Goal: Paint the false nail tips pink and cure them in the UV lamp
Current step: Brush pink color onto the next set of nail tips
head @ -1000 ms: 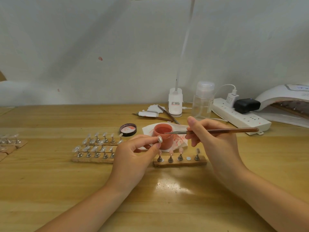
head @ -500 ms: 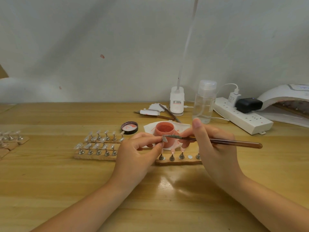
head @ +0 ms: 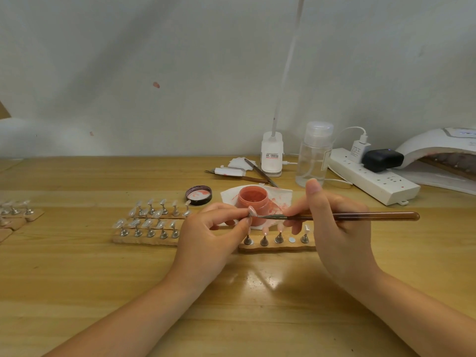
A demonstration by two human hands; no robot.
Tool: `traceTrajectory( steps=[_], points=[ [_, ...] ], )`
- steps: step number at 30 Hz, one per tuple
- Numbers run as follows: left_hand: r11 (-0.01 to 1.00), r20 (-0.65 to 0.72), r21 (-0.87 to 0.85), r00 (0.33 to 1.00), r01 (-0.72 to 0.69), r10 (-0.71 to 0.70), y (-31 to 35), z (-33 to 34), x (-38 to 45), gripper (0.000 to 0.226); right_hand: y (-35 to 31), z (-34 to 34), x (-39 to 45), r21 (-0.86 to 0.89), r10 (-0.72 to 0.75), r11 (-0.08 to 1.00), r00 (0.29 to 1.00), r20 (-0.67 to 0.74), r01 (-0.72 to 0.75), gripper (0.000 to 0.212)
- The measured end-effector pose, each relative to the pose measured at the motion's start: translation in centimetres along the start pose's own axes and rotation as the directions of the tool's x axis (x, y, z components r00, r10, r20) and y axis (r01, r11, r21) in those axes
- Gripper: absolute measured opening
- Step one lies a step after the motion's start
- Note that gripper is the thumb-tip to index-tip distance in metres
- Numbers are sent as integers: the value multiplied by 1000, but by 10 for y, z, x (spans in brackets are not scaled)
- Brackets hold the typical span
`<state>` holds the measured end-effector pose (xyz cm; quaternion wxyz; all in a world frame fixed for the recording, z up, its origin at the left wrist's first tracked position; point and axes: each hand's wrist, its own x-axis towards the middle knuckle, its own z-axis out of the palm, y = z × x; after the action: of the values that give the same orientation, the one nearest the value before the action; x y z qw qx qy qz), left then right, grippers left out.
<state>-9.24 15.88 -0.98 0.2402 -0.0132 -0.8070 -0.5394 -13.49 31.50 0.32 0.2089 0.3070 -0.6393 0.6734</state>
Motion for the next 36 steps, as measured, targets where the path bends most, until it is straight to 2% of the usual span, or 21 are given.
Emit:
traceTrajectory(
  steps=[6,12,21,28,32,36],
  points=[
    [1000,-4,-13,1000,-5,5,-1,1,1,20,0,2,2,40,13,999,999,-43,-11,39],
    [999,13,-29,999,-36,37,-1,1,1,19,-2,7,3,15,42,999,999,-9,-42,32],
    [999,5,-10,999,-52,52,-1,1,2,19,-4,3,0,82,95,993,994,-54,-90,45],
    [999,7,-16,999,-44,44,-2,1,2,19,-6,9,2,42,94,995,996,-12,-93,35],
    [999,8,-24,999,-43,43,-2,1,2,20,-5,6,0,67,101,993,995,-6,-100,46],
    [999,2,-37,1000,-31,31,-2,1,1,20,-5,4,-1,70,92,993,995,-29,-90,46]
  ],
)
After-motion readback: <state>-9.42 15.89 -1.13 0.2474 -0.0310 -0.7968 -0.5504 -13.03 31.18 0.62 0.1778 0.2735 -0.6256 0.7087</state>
